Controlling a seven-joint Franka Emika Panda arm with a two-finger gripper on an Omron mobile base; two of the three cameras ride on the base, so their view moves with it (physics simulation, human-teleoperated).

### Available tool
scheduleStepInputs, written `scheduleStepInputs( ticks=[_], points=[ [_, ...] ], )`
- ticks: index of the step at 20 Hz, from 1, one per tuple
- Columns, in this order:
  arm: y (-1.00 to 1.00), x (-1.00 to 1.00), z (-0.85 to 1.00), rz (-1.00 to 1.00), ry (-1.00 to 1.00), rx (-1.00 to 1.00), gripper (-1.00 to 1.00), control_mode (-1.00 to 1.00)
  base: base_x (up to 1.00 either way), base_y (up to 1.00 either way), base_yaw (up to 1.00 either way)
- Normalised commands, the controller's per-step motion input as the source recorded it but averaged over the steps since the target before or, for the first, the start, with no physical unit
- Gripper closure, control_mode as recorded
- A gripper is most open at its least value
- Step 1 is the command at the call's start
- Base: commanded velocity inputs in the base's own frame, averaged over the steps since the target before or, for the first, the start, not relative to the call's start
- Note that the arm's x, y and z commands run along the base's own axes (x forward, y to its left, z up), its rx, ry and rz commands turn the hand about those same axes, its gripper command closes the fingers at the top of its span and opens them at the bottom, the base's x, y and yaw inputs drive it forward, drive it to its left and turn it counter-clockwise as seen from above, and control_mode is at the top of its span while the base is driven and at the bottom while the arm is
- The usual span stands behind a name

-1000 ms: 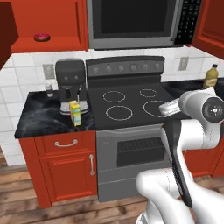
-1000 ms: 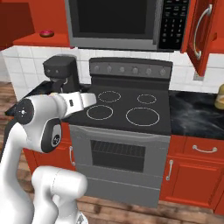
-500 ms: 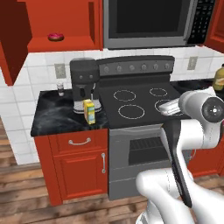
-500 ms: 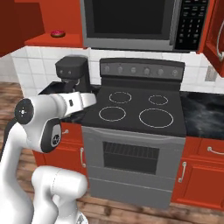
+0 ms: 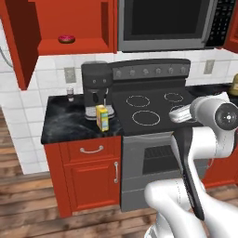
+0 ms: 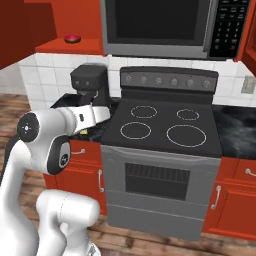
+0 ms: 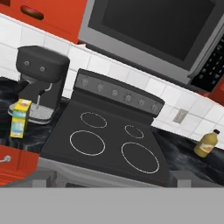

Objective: Pick the boxed food and cereal from the counter and place them in the cabinets closest to them.

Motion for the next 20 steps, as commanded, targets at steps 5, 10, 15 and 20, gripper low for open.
scheduleStepInputs(
  ticks=[5,10,15,20],
  points=[
    [0.00,0.00,0.00,0.00,0.00,0.00,-1.00,1.00,-0.02,0.39,0.00],
    [0.00,0.00,0.00,0.00,0.00,0.00,-1.00,1.00,-0.01,0.42,0.00],
    [0.00,0.00,0.00,0.00,0.00,0.00,-1.00,1.00,0.00,0.41,-0.01],
    [0.00,0.00,0.00,0.00,0.00,0.00,-1.00,1.00,0.00,0.03,-0.01]
  ],
)
